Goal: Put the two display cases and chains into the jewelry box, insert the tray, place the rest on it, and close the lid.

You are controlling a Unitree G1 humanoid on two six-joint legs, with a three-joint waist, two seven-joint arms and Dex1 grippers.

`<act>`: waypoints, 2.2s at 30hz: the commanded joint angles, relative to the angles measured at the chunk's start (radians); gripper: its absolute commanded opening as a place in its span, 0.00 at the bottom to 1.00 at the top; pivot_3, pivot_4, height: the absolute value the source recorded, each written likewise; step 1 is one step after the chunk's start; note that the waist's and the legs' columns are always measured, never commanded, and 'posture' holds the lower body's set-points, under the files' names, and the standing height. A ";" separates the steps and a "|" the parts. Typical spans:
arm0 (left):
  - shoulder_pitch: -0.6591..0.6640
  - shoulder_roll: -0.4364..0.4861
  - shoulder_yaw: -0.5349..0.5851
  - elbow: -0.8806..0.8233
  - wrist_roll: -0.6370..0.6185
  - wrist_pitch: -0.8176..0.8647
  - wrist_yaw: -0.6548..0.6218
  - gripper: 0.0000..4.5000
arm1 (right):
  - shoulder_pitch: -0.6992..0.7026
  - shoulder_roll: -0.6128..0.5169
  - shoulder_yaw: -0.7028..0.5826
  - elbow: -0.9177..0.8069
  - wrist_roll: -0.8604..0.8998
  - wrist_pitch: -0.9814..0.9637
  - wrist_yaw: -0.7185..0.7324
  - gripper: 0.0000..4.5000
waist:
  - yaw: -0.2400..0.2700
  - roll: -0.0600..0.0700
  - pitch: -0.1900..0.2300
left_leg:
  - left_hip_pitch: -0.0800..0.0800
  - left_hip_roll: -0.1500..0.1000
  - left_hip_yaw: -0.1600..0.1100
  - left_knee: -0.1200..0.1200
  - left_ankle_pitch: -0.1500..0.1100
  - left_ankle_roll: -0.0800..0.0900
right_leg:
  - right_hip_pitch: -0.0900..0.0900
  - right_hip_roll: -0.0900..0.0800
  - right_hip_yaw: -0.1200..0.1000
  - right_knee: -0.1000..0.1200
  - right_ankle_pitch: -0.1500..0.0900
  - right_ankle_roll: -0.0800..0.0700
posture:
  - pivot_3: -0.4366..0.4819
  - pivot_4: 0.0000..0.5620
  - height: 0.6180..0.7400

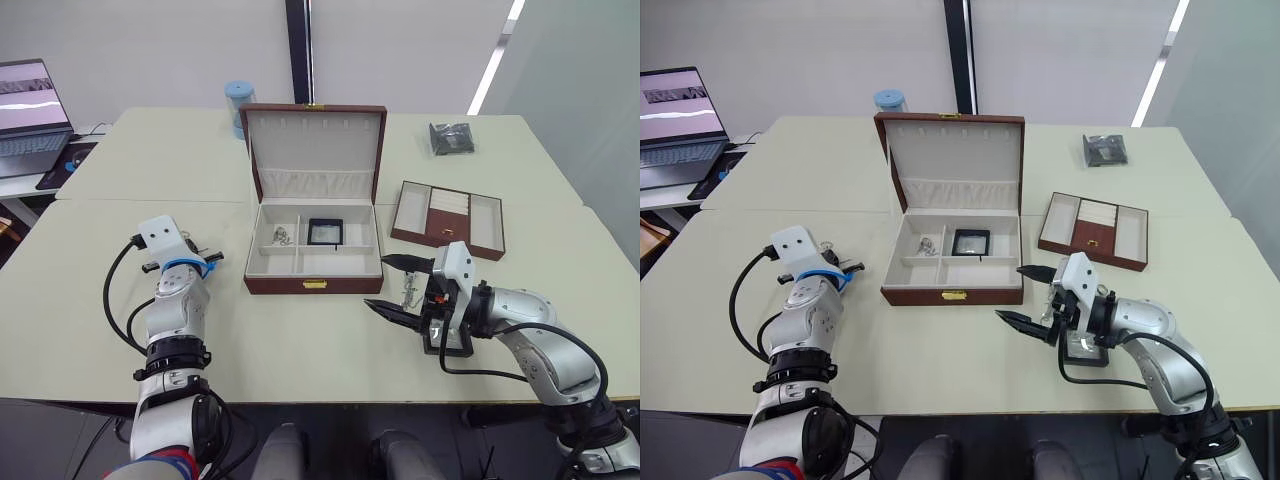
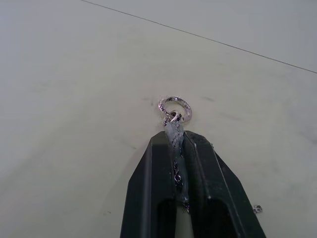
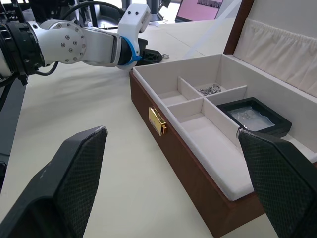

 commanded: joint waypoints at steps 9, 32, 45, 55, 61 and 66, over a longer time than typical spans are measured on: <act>0.093 0.274 -0.093 -0.408 -0.159 0.255 -0.483 0.01 | -0.037 -0.051 -0.087 -0.098 0.110 0.056 0.027 1.00 | -0.004 0.000 0.000 | 0.000 0.001 0.000 0.000 0.000 0.000 | 0.000 0.000 0.000 0.000 0.000 0.000 | 0.48 0.27 1.00; -0.101 0.615 -0.441 -0.420 -0.170 0.209 -1.254 0.01 | 0.116 -0.079 -0.132 -0.214 0.115 0.047 -0.030 1.00 | -0.007 0.002 0.001 | -0.003 0.001 0.001 -0.001 0.000 0.001 | -0.004 0.004 0.002 -0.001 0.000 0.000 | 0.48 0.27 1.00; -0.087 0.593 -0.489 -0.289 -0.078 0.084 -1.342 0.01 | 0.136 -0.080 -0.128 -0.253 0.117 0.063 -0.081 1.00 | -0.007 0.002 0.001 | -0.004 0.001 0.000 0.000 0.000 0.001 | -0.004 0.004 0.001 0.000 0.000 0.000 | 0.48 0.27 1.00; -0.069 0.581 -0.473 -0.265 -0.069 0.068 -1.344 0.01 | 0.114 -0.078 -0.119 -0.239 0.118 0.071 -0.085 1.00 | -0.007 0.002 0.001 | -0.004 0.001 -0.001 0.000 0.000 0.001 | -0.004 0.004 0.001 0.000 0.000 0.000 | 0.48 0.27 1.00; -0.061 0.577 -0.463 -0.258 -0.072 0.061 -1.340 0.42 | 0.113 -0.080 -0.119 -0.237 0.118 0.074 -0.083 1.00 | -0.007 0.002 0.001 | -0.004 0.001 -0.001 0.000 0.000 0.001 | -0.004 0.003 0.000 0.000 0.000 0.000 | 0.48 0.27 1.00; -0.056 0.577 -0.459 -0.259 -0.074 0.062 -1.336 0.78 | 0.117 -0.083 -0.124 -0.236 0.121 0.077 -0.079 1.00 | -0.007 0.002 0.001 | -0.004 0.001 -0.001 0.000 0.000 0.001 | -0.004 0.004 0.000 0.000 0.000 0.000 | 0.48 0.27 1.00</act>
